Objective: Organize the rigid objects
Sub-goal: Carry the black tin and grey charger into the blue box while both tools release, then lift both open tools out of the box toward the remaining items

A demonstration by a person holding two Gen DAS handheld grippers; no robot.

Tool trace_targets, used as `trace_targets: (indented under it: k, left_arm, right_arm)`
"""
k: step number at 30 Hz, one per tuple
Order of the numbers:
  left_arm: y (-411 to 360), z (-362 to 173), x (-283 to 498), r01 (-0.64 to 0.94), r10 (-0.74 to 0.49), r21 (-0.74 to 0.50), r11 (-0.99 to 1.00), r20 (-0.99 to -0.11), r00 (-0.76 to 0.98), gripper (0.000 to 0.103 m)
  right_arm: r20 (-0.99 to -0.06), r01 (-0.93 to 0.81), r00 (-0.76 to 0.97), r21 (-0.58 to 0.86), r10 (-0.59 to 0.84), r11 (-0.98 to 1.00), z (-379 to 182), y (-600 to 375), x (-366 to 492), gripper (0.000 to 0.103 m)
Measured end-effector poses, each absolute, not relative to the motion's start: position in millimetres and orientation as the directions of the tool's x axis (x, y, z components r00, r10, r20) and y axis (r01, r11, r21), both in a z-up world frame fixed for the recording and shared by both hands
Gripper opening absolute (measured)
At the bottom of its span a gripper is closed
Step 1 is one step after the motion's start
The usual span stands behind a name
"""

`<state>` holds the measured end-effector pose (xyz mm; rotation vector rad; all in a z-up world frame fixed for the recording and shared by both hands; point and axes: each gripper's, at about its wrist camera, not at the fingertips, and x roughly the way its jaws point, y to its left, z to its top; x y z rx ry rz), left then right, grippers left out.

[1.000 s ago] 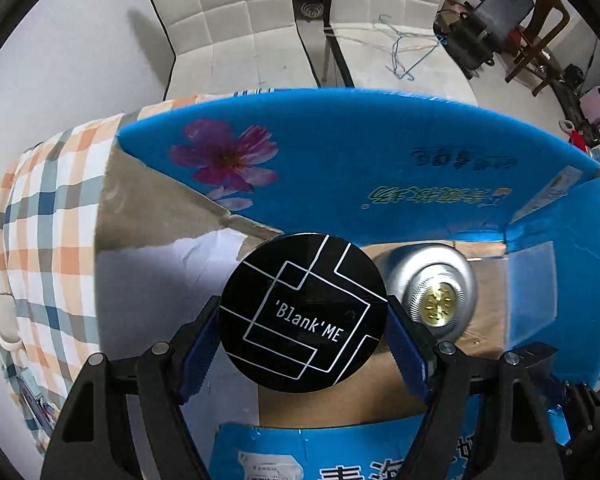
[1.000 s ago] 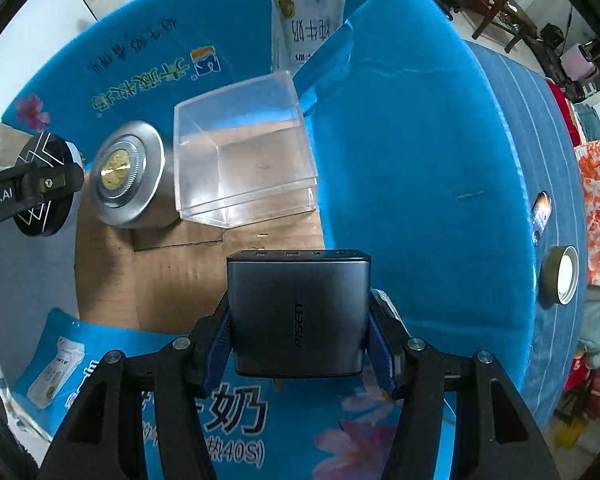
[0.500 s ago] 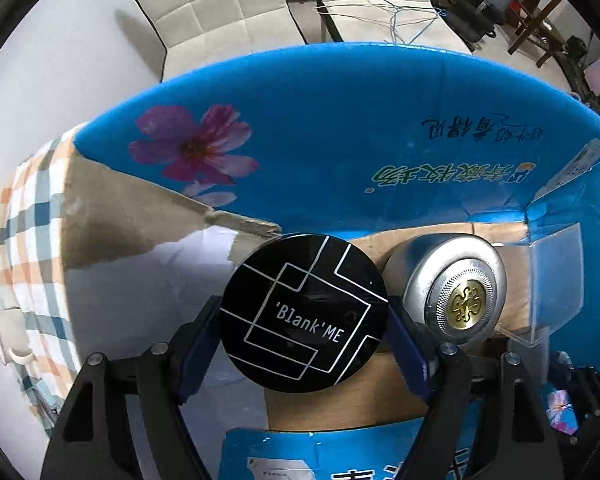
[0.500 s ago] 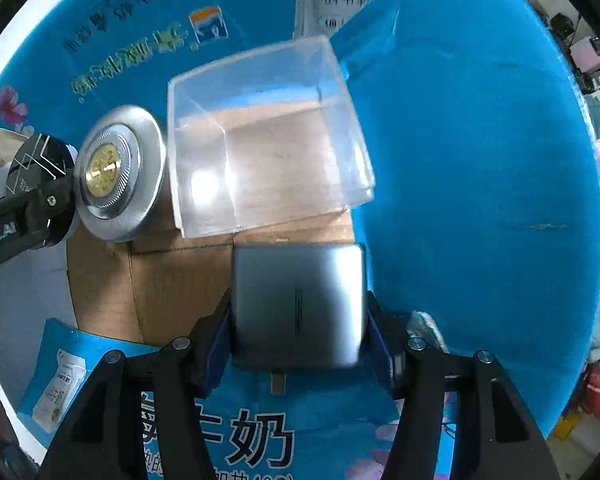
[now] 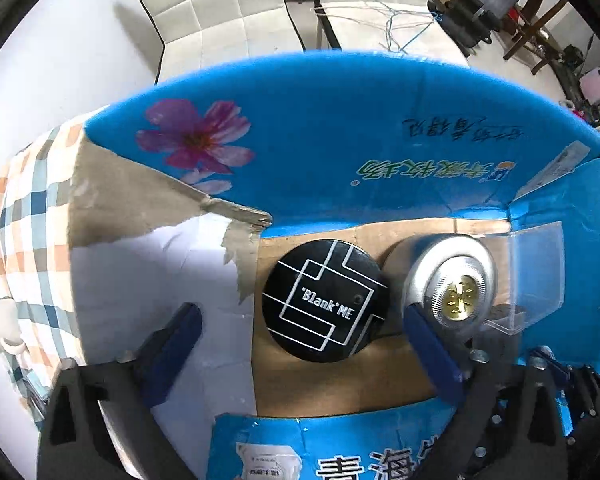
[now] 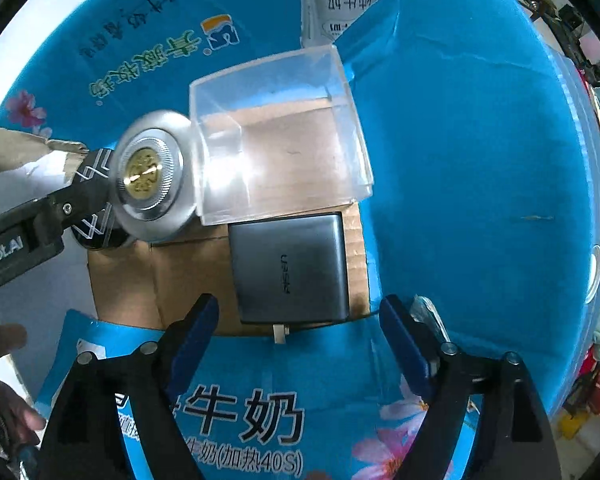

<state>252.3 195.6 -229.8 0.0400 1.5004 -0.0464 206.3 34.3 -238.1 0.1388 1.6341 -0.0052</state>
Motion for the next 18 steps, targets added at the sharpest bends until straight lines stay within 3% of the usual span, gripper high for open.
trace_targets:
  k: [18]
  left_arm:
    - [211,-163,186,-0.01,-0.05,-0.053,0.999,-0.98,0.194,0.103]
  right_arm:
    - [-0.994,-0.022,0.08,0.07,0.072,0.997,-140,42,177,0.085]
